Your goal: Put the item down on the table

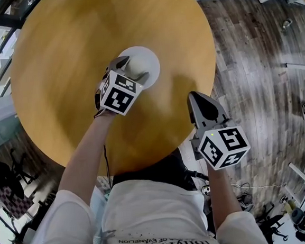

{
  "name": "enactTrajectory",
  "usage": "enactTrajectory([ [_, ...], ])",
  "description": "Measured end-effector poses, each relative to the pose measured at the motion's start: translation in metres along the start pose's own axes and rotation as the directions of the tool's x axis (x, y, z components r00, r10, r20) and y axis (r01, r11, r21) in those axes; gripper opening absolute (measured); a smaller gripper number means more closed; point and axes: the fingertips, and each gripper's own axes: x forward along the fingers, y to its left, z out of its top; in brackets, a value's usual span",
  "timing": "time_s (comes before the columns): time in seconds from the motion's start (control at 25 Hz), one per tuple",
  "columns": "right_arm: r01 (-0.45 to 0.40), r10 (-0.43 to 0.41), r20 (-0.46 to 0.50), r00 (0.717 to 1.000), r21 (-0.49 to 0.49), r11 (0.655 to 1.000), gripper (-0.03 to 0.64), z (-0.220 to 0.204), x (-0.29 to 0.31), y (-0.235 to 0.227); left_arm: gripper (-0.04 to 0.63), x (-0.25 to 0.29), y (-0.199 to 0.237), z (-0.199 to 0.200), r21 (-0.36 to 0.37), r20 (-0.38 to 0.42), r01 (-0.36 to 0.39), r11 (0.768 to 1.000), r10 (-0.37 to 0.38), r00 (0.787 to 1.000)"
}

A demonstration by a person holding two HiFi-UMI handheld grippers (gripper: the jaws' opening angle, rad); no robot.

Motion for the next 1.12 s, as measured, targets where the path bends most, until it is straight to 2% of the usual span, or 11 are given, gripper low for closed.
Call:
enactTrajectory([
  [0.28,-0.015,0.016,0.023,1.0,-0.029,0.999,0.026,0.007,-0.015,0.016,0.327,-0.041,-0.006,0.008,-0.092,0.084,-0.003,0.996,0.01,0.996],
  [0.4,-0.025,0.027,0.038,0.999,-0.052,0.998,0.026,0.013,-0.02,0.02,0.324,-0.059,-0.005,0.014,-0.106,0.114,-0.023,0.994,0.035,0.993],
  [0.68,-0.021,0.028,0.067,0.997,-0.105,0.994,0.026,0.024,-0.056,0.036,0.211,-0.128,-0.04,0.02,-0.111,0.184,-0.01,0.994,0.031,0.982],
  [0.84,-0.025,0.037,0.081,0.996,-0.14,0.99,0.026,0.031,-0.081,0.047,0.117,-0.176,-0.07,0.026,-0.055,0.253,-0.067,0.996,0.079,0.964],
  [0.92,-0.032,0.048,0.096,0.994,-0.165,0.986,0.025,0.038,-0.09,0.053,0.074,-0.197,-0.081,0.029,-0.049,0.29,-0.091,0.995,0.101,0.952],
  [1.12,-0.044,0.068,0.112,0.991,-0.202,0.978,0.026,0.043,-0.119,0.076,0.038,-0.246,-0.115,0.021,-0.065,0.327,-0.08,0.995,0.097,0.94],
])
